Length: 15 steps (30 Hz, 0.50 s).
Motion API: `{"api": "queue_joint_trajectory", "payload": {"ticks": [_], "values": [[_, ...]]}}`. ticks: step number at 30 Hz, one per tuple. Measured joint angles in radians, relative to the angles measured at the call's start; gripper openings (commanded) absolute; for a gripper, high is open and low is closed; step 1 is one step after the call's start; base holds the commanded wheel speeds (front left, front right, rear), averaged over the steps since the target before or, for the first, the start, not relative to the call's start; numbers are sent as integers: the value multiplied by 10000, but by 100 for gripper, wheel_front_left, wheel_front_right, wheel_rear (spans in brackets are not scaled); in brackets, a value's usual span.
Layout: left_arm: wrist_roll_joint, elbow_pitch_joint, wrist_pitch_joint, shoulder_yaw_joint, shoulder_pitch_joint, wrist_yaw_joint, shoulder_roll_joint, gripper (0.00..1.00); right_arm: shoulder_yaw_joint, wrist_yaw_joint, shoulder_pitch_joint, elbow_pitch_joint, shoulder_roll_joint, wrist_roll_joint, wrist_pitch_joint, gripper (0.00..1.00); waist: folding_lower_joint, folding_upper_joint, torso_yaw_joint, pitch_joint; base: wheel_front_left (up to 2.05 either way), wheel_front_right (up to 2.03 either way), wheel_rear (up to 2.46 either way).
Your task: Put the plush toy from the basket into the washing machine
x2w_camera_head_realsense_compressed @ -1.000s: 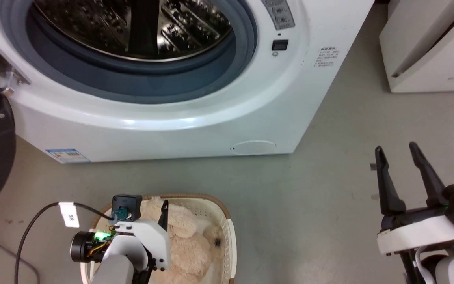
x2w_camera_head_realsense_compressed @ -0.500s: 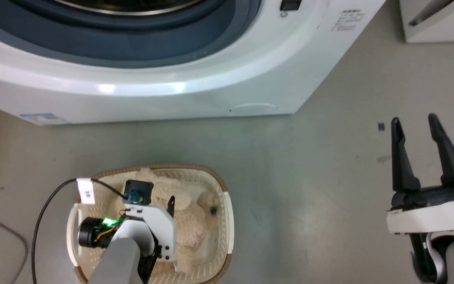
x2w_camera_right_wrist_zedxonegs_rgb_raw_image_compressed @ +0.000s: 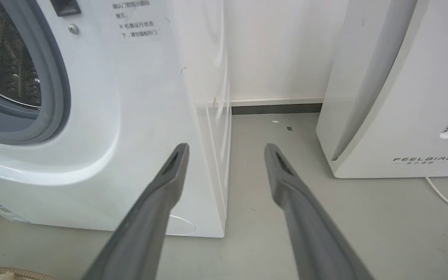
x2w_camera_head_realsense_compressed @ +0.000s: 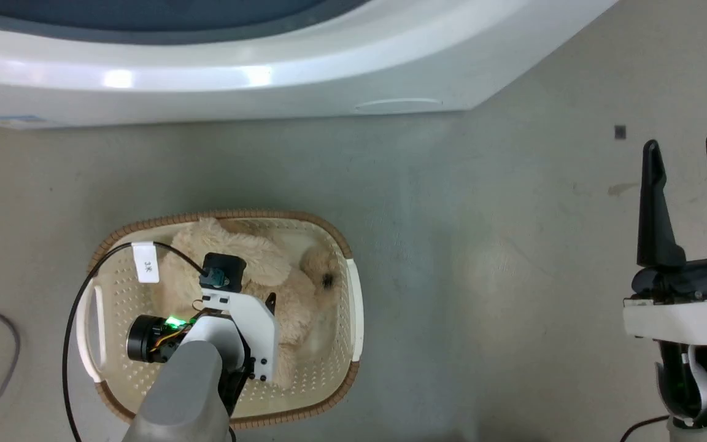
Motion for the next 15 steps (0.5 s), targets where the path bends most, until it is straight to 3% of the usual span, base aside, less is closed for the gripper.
{"api": "queue_joint_trajectory", "payload": {"ticks": [15], "values": [[-330,1505,119,-451,-1185,-92,35,100,-234,0,-529,-263,0,309,-299,100,-1,0,5,1509,0,0,0]]}}
